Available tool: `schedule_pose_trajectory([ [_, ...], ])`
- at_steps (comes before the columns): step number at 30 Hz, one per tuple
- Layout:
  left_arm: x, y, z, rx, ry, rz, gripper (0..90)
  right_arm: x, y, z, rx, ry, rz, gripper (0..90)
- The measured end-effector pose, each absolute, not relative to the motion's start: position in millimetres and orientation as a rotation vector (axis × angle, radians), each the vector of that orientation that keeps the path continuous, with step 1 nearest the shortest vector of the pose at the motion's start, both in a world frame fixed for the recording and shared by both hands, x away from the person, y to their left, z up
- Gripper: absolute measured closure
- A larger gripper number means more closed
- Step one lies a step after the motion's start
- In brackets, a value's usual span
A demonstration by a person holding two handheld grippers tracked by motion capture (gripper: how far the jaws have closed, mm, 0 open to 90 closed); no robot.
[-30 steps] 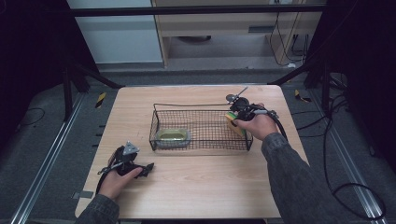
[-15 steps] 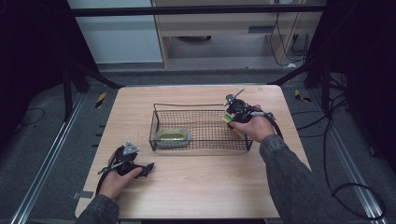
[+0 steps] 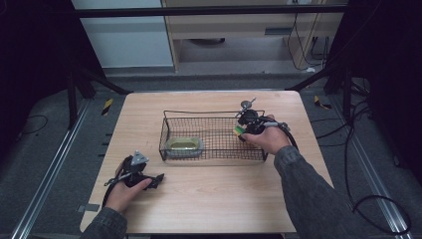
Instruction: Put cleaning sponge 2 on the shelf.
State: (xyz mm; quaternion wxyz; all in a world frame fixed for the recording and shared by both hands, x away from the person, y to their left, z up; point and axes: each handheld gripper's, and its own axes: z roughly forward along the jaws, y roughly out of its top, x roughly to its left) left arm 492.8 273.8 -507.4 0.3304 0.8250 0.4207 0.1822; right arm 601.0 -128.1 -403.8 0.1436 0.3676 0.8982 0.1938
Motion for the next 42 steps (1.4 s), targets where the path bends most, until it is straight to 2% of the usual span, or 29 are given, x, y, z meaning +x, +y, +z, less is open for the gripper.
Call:
schedule_pose_trajectory([
  [24, 493, 274, -507, 2.158, 1.098, 0.477, 0.0, 590, -121, -396, 1.043, 2.579, 0.617, 44.7],
  [29, 493, 274, -507, 2.158, 1.098, 0.477, 0.0, 583, -129, -393, 1.059, 2.53, 0.67, 35.6],
  [30, 493, 274, -507, 2.158, 1.098, 0.477, 0.0, 580, -132, -392, 1.065, 2.507, 0.689, 31.0],
  [34, 493, 274, -507, 2.158, 1.099, 0.477, 0.0, 575, -138, -389, 1.077, 2.455, 0.724, 25.4],
  [36, 493, 274, -507, 2.158, 1.098, 0.477, 0.0, 569, -147, -384, 1.081, 2.393, 0.772, 18.2],
  [42, 493, 274, -507, 2.157, 1.099, 0.477, 0.0, 554, -164, -378, 1.108, 2.303, 0.836, 9.5],
])
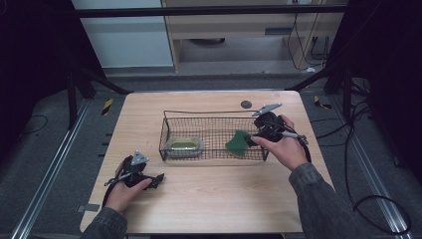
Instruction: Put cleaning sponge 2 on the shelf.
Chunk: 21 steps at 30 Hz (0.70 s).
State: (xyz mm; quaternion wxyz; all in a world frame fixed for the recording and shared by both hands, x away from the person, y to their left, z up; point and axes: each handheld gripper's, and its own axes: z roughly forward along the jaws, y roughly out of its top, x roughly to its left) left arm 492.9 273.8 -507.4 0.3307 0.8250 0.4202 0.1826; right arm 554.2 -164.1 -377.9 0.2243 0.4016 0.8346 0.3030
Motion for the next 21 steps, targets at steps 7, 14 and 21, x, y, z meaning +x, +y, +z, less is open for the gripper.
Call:
schedule_pose_trajectory([
  [7, 493, 274, -507, 2.157, 1.1, 0.478, 0.0, 528, -191, -376, 1.181, 2.213, 0.911, 6.7],
  [14, 493, 274, -507, 2.155, 1.101, 0.479, 0.0, 499, -219, -389, 1.256, 2.122, 0.946, 7.0],
  [21, 493, 274, -508, 2.154, 1.102, 0.48, 0.0, 488, -243, -420, 1.364, 2.046, 0.931, 7.3],
])
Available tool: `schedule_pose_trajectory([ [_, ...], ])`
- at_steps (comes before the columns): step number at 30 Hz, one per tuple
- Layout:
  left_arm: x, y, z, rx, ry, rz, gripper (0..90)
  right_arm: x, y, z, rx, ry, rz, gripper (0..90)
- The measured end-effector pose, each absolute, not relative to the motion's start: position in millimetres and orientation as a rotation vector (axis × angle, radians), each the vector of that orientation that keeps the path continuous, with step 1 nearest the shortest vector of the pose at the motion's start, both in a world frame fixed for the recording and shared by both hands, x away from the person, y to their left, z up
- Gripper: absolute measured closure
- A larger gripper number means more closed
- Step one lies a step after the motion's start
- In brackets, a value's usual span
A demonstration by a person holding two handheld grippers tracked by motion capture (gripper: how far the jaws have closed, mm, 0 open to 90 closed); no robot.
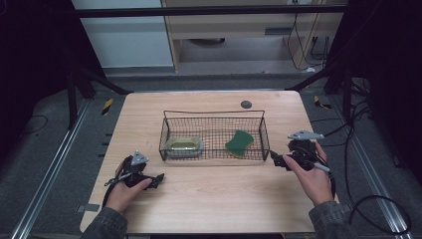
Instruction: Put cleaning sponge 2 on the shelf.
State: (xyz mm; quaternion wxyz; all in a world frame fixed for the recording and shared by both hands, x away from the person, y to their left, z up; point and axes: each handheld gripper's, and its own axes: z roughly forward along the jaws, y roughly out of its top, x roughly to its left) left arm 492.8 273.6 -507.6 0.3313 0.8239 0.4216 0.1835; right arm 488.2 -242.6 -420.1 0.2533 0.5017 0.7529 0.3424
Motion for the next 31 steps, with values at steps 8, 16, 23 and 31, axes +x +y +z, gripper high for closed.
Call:
schedule_pose_trajectory([
  [8, 493, 274, -508, 2.146, 1.101, 0.48, 0.0, 506, -267, -476, 1.547, 1.984, 0.798, 10.5],
  [16, 494, 274, -509, 2.138, 1.102, 0.483, 0.0, 515, -273, -492, 1.634, 1.983, 0.789, 9.7],
  [23, 495, 274, -509, 2.139, 1.101, 0.485, 0.0, 522, -273, -503, 1.653, 1.978, 0.744, 6.1],
  [31, 496, 274, -509, 2.14, 1.101, 0.483, 0.0, 519, -278, -512, 1.618, 1.907, 0.819, 0.5],
])
